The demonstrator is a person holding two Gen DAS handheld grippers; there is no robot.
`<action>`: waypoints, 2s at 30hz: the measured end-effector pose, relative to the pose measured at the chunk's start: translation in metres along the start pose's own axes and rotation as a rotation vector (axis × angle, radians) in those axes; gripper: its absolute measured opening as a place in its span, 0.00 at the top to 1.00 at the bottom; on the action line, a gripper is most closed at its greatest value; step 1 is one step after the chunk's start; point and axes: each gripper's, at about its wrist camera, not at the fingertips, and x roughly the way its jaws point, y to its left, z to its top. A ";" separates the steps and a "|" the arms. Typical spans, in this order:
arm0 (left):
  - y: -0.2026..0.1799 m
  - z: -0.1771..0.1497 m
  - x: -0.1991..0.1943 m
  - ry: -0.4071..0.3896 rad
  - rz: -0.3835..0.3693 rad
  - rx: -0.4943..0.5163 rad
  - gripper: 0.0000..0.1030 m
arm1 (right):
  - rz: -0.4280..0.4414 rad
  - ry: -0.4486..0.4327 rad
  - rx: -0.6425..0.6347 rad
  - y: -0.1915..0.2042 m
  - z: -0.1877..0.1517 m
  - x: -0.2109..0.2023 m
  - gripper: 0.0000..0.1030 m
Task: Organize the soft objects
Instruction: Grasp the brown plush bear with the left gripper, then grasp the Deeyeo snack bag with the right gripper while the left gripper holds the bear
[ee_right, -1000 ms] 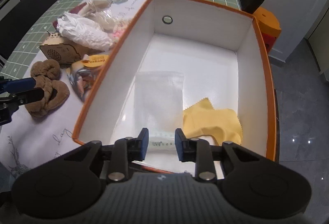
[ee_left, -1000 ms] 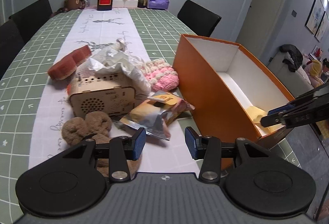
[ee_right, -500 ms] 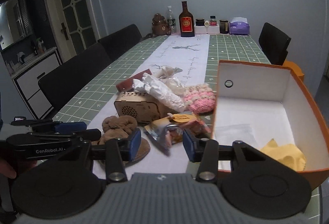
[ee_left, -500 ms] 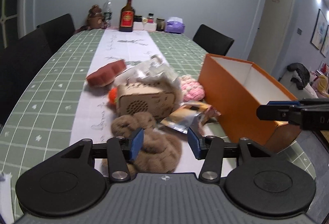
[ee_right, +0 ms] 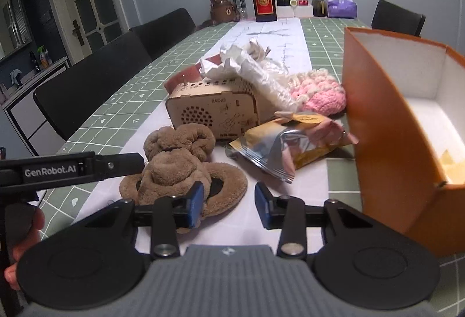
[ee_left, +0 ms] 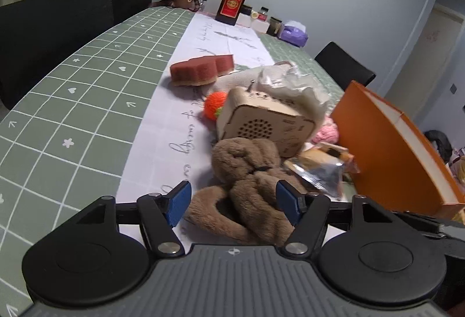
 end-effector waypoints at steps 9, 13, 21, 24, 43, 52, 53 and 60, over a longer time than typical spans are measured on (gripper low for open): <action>0.016 0.003 0.028 0.079 -0.064 -0.105 0.17 | -0.013 0.018 -0.014 0.003 0.004 0.025 0.62; 0.017 0.004 0.035 0.111 -0.106 -0.160 0.18 | -0.025 0.023 -0.030 0.002 0.004 0.032 0.63; -0.001 0.006 0.036 0.129 -0.150 -0.218 0.29 | -0.035 0.045 -0.011 -0.006 -0.001 0.039 0.75; -0.005 0.006 0.037 0.135 -0.143 -0.237 0.26 | -0.029 0.050 0.006 -0.009 -0.002 0.040 0.75; -0.026 0.003 0.025 0.080 -0.089 -0.134 0.55 | -0.100 -0.040 -0.046 -0.006 -0.002 0.024 0.61; -0.026 0.005 0.029 0.087 -0.059 -0.104 0.55 | -0.211 -0.052 -0.090 -0.015 0.009 0.052 0.43; -0.027 0.004 0.029 0.087 -0.057 -0.102 0.55 | -0.216 -0.046 -0.085 -0.015 0.010 0.055 0.43; -0.031 0.001 0.029 0.086 -0.042 -0.084 0.53 | -0.223 -0.038 -0.059 -0.010 0.009 0.063 0.81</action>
